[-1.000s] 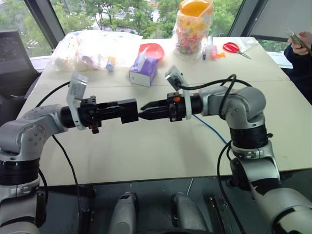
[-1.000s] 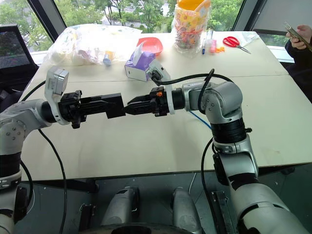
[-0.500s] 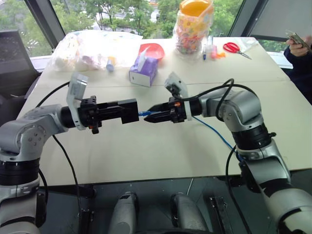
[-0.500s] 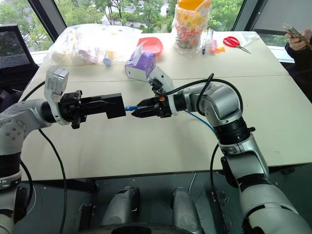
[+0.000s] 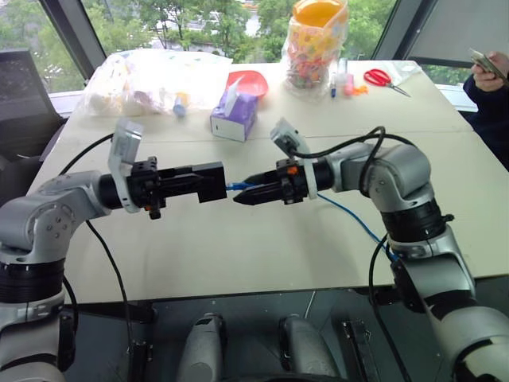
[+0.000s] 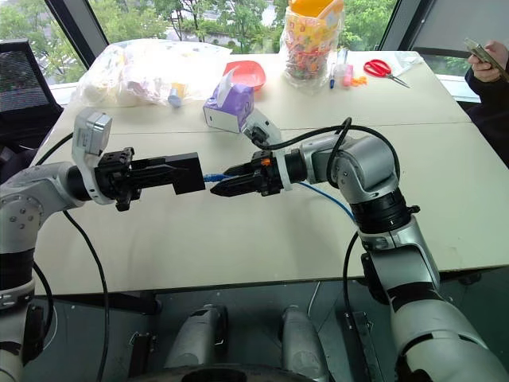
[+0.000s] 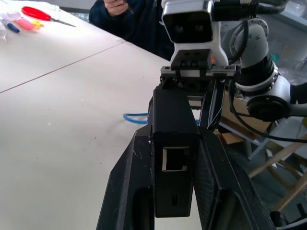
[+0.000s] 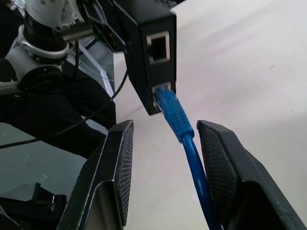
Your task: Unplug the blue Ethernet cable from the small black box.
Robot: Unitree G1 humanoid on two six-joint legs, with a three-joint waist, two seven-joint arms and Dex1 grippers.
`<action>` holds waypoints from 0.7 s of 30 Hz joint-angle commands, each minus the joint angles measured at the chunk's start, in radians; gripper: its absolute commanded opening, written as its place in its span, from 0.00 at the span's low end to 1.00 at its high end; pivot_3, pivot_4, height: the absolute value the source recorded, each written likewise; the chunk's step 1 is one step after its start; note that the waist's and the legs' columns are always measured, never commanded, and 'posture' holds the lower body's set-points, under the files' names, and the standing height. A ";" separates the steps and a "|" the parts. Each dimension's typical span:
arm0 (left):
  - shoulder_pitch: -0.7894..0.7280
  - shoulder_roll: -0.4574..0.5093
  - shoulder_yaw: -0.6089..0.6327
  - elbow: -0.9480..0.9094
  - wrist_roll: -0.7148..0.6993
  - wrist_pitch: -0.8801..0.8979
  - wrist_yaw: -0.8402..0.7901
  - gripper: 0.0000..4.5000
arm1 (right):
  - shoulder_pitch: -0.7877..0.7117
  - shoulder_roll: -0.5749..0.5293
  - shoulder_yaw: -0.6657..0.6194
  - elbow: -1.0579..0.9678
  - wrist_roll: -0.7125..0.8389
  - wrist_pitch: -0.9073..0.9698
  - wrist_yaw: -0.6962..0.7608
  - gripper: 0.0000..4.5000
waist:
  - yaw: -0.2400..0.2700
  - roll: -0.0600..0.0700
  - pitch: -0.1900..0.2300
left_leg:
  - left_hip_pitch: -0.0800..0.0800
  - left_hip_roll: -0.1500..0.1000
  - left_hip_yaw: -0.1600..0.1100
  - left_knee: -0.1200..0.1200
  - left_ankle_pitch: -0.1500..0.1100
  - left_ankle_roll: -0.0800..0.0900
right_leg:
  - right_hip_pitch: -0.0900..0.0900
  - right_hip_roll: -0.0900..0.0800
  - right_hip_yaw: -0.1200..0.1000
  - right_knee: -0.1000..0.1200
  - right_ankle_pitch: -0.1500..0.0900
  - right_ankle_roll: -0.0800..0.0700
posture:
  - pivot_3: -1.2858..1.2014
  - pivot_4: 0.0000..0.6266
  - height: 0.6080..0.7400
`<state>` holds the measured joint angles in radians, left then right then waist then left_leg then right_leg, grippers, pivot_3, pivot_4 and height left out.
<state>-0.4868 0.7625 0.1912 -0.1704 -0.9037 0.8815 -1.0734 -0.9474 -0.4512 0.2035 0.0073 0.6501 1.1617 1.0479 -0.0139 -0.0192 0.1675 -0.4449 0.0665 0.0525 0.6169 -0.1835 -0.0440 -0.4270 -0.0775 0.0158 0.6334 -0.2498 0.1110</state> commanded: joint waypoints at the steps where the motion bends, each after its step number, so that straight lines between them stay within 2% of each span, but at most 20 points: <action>1: -0.005 0.011 0.014 -0.032 -0.002 -0.023 -0.009 0.11 | -0.031 0.010 -0.028 -0.022 0.022 -0.005 -0.005 0.48 | 0.000 0.000 0.000 | 0.000 0.000 0.000 0.000 0.000 0.000 | 0.000 0.000 0.000 0.000 0.000 0.000 | 0.52 0.24 0.96; 12: 0.011 0.005 0.015 -0.045 -0.003 -0.027 0.000 0.11 | -0.042 0.026 -0.027 -0.019 0.029 0.000 -0.013 0.48 | 0.000 0.000 0.000 | 0.000 0.000 0.000 0.000 0.000 0.000 | 0.000 0.000 0.000 0.000 0.000 0.000 | 0.52 0.24 0.96; 15: 0.015 0.003 0.015 -0.051 -0.003 -0.028 0.003 0.11 | -0.043 0.029 -0.029 -0.022 0.031 0.004 -0.015 0.31 | 0.000 0.000 0.000 | 0.000 0.000 0.000 0.000 0.000 0.000 | 0.000 0.000 0.000 0.000 0.000 0.000 | 0.52 0.24 0.96; 18: 0.016 0.002 0.016 -0.055 -0.005 -0.027 0.007 0.11 | -0.040 0.031 -0.027 -0.029 0.032 0.005 -0.017 0.01 | 0.000 0.000 0.000 | 0.000 0.000 0.000 0.000 0.000 0.000 | 0.000 0.000 0.000 0.000 0.000 0.000 | 0.52 0.24 0.96; 21: 0.018 0.002 0.016 -0.056 -0.004 -0.028 0.007 0.11 | -0.040 0.032 -0.026 -0.030 0.033 0.007 -0.019 0.01 | 0.000 0.000 0.000 | 0.000 0.000 0.000 0.000 0.000 0.000 | 0.000 0.000 0.000 0.000 0.000 0.000 | 0.52 0.24 0.96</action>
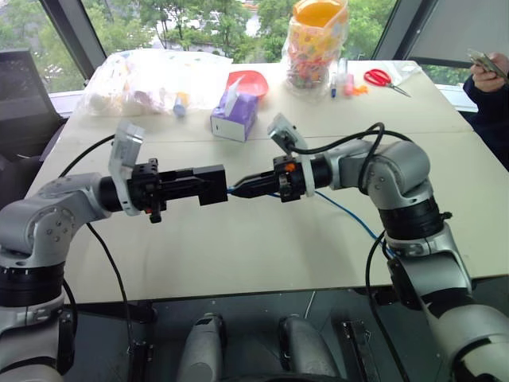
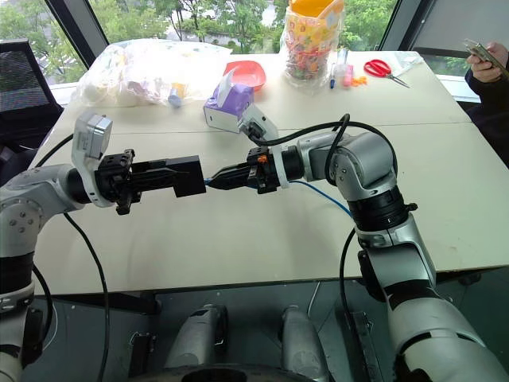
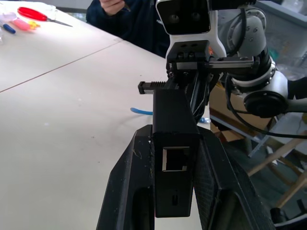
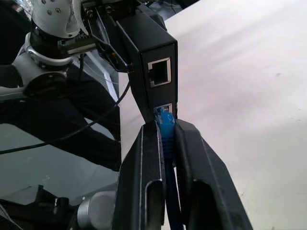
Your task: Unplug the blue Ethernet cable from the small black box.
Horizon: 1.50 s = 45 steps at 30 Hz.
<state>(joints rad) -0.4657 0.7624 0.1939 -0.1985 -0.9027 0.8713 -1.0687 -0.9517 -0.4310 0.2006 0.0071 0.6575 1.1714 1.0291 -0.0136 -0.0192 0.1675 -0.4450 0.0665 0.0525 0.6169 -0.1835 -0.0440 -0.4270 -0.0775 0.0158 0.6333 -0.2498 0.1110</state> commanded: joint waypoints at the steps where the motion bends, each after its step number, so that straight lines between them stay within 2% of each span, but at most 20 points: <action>1: -0.003 0.002 0.013 -0.026 -0.005 -0.019 0.002 0.11 | -0.035 0.011 -0.022 -0.031 0.025 -0.003 0.001 0.01 | 0.000 0.000 0.000 | 0.000 0.000 0.000 0.000 0.000 0.000 | 0.000 0.000 0.000 0.000 0.000 0.000 | 0.52 0.24 0.96; 8: -0.009 0.010 0.018 -0.020 -0.006 -0.018 -0.001 0.11 | -0.031 -0.002 -0.009 -0.020 0.007 -0.021 0.002 0.01 | 0.000 0.000 0.000 | 0.000 0.000 0.000 0.000 0.000 0.000 | 0.000 0.000 0.000 0.000 0.000 0.000 | 0.52 0.24 0.96; 22: 0.060 0.119 0.109 -0.003 -0.018 -0.016 -0.035 0.11 | -0.043 -0.106 -0.016 0.201 -0.121 -0.213 0.051 0.01 | -0.001 0.000 0.000 | 0.000 0.000 0.001 0.000 0.000 0.000 | 0.000 0.000 0.000 -0.001 0.000 0.000 | 0.52 0.24 0.96; 26: 0.084 0.100 0.075 -0.010 0.044 -0.079 -0.024 0.11 | -0.115 -0.071 -0.021 0.415 -0.240 -0.390 -0.020 0.01 | -0.006 0.000 0.001 | 0.000 0.000 0.001 -0.001 0.000 0.000 | -0.001 0.000 0.000 -0.001 0.000 0.000 | 0.52 0.24 0.96; 33: 0.056 -0.042 -0.099 0.033 0.316 -0.354 0.073 0.11 | -0.289 0.033 -0.037 0.911 -0.446 -0.640 -0.275 0.01 | -0.001 0.000 0.001 | -0.001 0.000 0.002 -0.001 0.000 0.000 | -0.001 0.000 0.000 -0.001 0.000 0.000 | 0.52 0.24 0.96; 37: 0.001 -0.169 -0.159 0.167 0.447 -0.501 0.169 0.11 | -0.351 0.064 -0.060 1.114 -0.518 -0.736 -0.413 0.35 | 0.001 0.000 0.001 | -0.002 -0.001 0.002 -0.001 0.000 0.000 | -0.001 -0.001 0.000 -0.002 0.002 0.003 | 0.52 0.24 0.96; 42: -0.066 -0.285 -0.203 0.356 0.578 -0.668 0.251 0.11 | -0.360 0.082 -0.093 1.189 -0.563 -0.786 -0.505 0.93 | -0.004 0.000 0.001 | -0.001 -0.001 0.002 -0.002 0.000 0.000 | -0.001 0.000 0.000 -0.001 0.002 0.004 | 0.52 0.24 0.96; 43: -0.075 -0.299 -0.210 0.382 0.596 -0.695 0.255 0.11 | -0.358 0.079 -0.099 1.189 -0.569 -0.788 -0.505 0.99 | -0.004 0.000 0.001 | -0.001 -0.001 0.002 -0.002 0.000 0.000 | -0.001 0.000 0.001 -0.001 0.002 0.004 | 0.52 0.24 0.96; 45: -0.095 -0.329 -0.220 0.429 0.622 -0.735 0.264 0.11 | -0.350 0.065 -0.123 1.170 -0.563 -0.774 -0.504 0.99 | -0.006 0.000 0.001 | -0.001 -0.001 0.002 -0.002 0.000 0.000 | -0.001 0.000 0.001 -0.001 0.003 0.004 | 0.52 0.24 0.96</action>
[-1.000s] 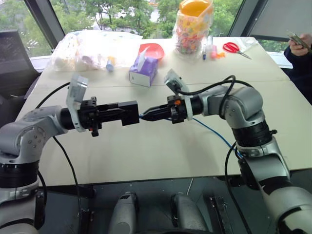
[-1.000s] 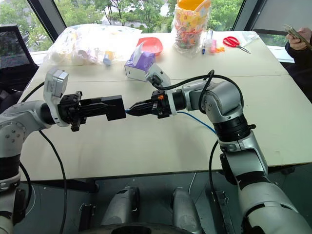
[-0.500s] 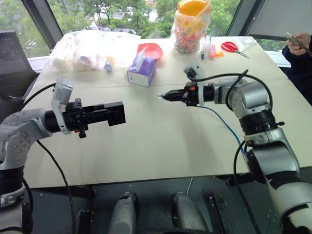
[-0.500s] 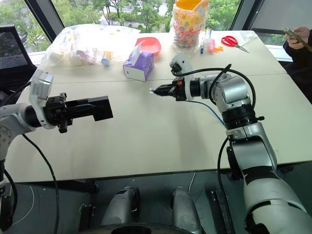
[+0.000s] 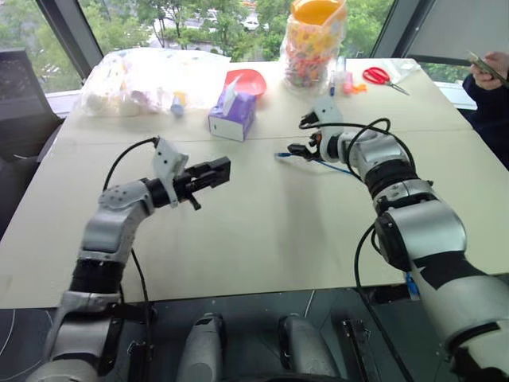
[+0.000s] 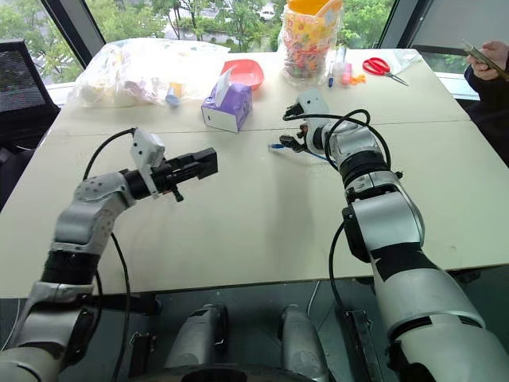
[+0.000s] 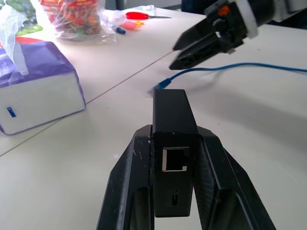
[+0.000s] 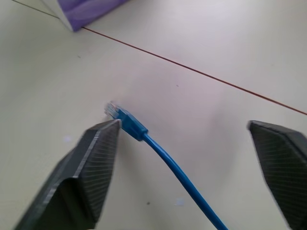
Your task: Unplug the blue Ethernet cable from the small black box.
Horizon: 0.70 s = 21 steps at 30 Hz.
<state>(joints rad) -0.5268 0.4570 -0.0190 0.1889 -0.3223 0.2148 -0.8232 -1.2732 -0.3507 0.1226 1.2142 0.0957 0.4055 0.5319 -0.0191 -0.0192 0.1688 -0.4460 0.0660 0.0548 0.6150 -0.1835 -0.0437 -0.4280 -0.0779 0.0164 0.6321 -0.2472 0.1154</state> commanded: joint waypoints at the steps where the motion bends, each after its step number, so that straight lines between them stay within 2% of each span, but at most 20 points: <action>1: -0.042 -0.036 -0.008 0.060 0.051 -0.090 0.026 0.11 | -0.024 -0.022 -0.057 -0.046 0.001 0.002 -0.005 0.99 | 0.000 0.000 0.000 | 0.000 0.000 0.000 0.000 0.000 0.000 | 0.000 0.000 0.000 0.000 0.000 0.000 | 0.52 0.24 0.96; 4: -0.065 -0.067 -0.016 0.113 0.082 -0.124 0.037 0.11 | 0.008 -0.050 -0.096 -0.121 0.016 0.060 -0.001 0.99 | 0.002 0.000 0.000 | 0.000 0.000 0.000 0.000 0.000 0.000 | 0.000 0.000 0.000 0.000 0.000 0.000 | 0.52 0.24 0.96; 8: -0.076 -0.101 -0.026 0.181 0.106 -0.148 0.037 0.11 | 0.149 -0.090 -0.154 -0.477 0.085 0.303 0.015 0.99 | 0.009 0.000 0.000 | -0.001 0.000 0.000 0.000 0.000 0.000 | 0.001 0.000 0.000 0.000 0.000 0.000 | 0.52 0.24 0.96; 13: -0.082 -0.122 -0.021 0.252 0.111 -0.170 0.025 0.11 | 0.322 -0.082 -0.200 -0.917 0.168 0.558 -0.022 0.99 | 0.004 0.000 0.000 | 0.000 0.000 -0.001 0.000 0.000 0.001 | 0.000 0.000 0.000 0.001 0.000 0.000 | 0.52 0.24 0.96; 15: -0.086 -0.125 -0.023 0.301 0.124 -0.188 0.020 0.33 | 0.382 -0.073 -0.217 -1.073 0.207 0.651 -0.037 1.00 | 0.004 0.001 0.000 | 0.000 0.000 -0.001 0.000 0.000 0.001 | 0.000 0.000 0.000 0.001 0.000 0.000 | 0.52 0.24 0.96; 17: -0.088 -0.122 -0.021 0.338 0.132 -0.205 0.015 0.50 | 0.420 -0.074 -0.216 -1.172 0.235 0.712 -0.037 1.00 | 0.003 0.001 0.000 | 0.001 0.000 -0.001 0.001 0.000 0.001 | 0.000 0.000 0.000 0.002 0.000 0.000 | 0.52 0.24 0.96; 21: -0.093 -0.115 -0.001 0.376 0.120 -0.200 0.010 0.89 | 0.460 -0.090 -0.203 -1.276 0.278 0.778 -0.018 1.00 | 0.007 0.001 0.000 | 0.001 0.000 -0.001 0.002 0.000 0.001 | 0.000 0.000 0.000 0.002 0.000 0.000 | 0.52 0.24 0.96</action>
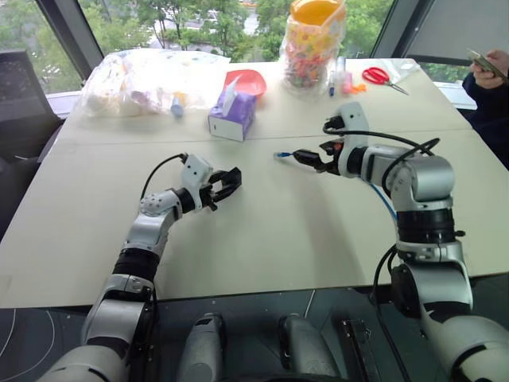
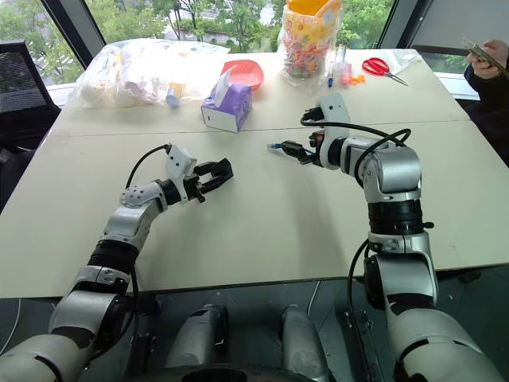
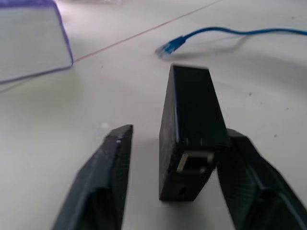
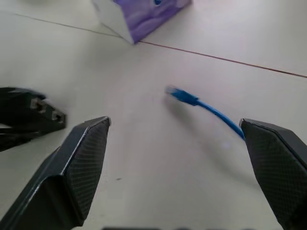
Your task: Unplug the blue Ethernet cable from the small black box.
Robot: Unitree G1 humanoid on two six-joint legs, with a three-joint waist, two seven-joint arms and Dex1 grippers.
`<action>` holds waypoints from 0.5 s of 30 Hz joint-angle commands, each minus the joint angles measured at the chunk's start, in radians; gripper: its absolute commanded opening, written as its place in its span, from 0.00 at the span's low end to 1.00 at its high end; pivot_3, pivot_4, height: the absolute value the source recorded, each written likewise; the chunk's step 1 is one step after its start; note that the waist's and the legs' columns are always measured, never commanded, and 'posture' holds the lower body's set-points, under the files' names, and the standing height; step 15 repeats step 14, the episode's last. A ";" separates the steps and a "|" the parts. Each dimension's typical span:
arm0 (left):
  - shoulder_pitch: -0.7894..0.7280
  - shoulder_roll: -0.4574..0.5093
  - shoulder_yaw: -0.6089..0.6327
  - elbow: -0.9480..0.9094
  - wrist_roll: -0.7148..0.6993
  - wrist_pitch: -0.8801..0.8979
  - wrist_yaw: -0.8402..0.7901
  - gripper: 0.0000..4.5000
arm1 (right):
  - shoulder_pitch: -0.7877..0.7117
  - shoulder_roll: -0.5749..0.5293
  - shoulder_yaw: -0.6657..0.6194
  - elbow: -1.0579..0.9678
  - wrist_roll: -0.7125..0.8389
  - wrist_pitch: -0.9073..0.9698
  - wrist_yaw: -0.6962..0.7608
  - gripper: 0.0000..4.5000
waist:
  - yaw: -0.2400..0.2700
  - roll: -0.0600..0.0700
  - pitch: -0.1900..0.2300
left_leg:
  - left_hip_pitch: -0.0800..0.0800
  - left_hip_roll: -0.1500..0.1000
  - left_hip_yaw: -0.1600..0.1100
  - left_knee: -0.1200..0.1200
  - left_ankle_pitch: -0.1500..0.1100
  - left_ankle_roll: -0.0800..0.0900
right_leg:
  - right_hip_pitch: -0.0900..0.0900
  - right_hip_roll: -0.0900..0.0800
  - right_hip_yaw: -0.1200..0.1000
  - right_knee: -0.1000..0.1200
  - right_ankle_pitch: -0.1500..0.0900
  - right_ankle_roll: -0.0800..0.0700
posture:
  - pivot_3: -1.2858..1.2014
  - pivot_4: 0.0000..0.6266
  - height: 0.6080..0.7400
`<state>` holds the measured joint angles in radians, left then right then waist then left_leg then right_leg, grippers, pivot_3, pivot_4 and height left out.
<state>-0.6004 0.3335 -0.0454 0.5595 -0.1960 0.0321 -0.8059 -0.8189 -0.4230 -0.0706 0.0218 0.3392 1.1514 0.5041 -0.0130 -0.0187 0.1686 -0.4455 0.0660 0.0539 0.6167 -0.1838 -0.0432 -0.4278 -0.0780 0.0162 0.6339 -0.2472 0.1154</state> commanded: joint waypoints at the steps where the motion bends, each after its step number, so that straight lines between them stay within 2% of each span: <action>1: -0.016 0.017 0.031 0.004 -0.009 -0.014 -0.012 0.98 | 0.014 -0.025 -0.007 -0.105 0.044 0.045 0.016 1.00 | 0.002 0.000 0.000 | 0.000 0.000 0.000 0.000 0.000 0.000 | 0.000 0.000 0.000 0.000 0.000 0.000 | 0.52 0.24 0.96; 5: 0.031 0.077 0.064 -0.090 -0.044 0.042 -0.044 1.00 | 0.069 -0.108 0.009 -0.220 0.097 0.077 0.085 1.00 | 0.001 0.000 0.000 | -0.001 0.000 0.000 0.000 0.000 0.000 | 0.000 0.000 0.000 0.000 0.000 0.000 | 0.52 0.24 0.96; 11: 0.123 0.180 0.122 -0.352 -0.145 0.238 -0.087 1.00 | 0.179 -0.230 -0.004 -0.352 0.170 0.048 0.189 1.00 | 0.000 0.000 0.000 | 0.000 0.000 -0.001 0.000 0.000 0.000 | 0.000 0.000 0.000 -0.001 0.000 0.000 | 0.52 0.24 0.96; 13: 0.168 0.218 0.169 -0.464 -0.217 0.343 -0.090 1.00 | 0.221 -0.275 -0.030 -0.394 0.199 0.029 0.229 1.00 | 0.000 0.000 0.000 | 0.000 0.000 -0.001 0.000 0.000 0.000 | 0.001 0.000 0.000 -0.001 -0.001 -0.001 | 0.52 0.24 0.96; 15: 0.185 0.234 0.186 -0.506 -0.240 0.378 -0.084 1.00 | 0.235 -0.291 -0.040 -0.402 0.208 0.015 0.243 1.00 | 0.000 0.000 0.000 | 0.000 0.000 -0.001 0.000 0.000 0.000 | 0.001 0.000 0.000 -0.001 -0.001 -0.002 | 0.52 0.24 0.96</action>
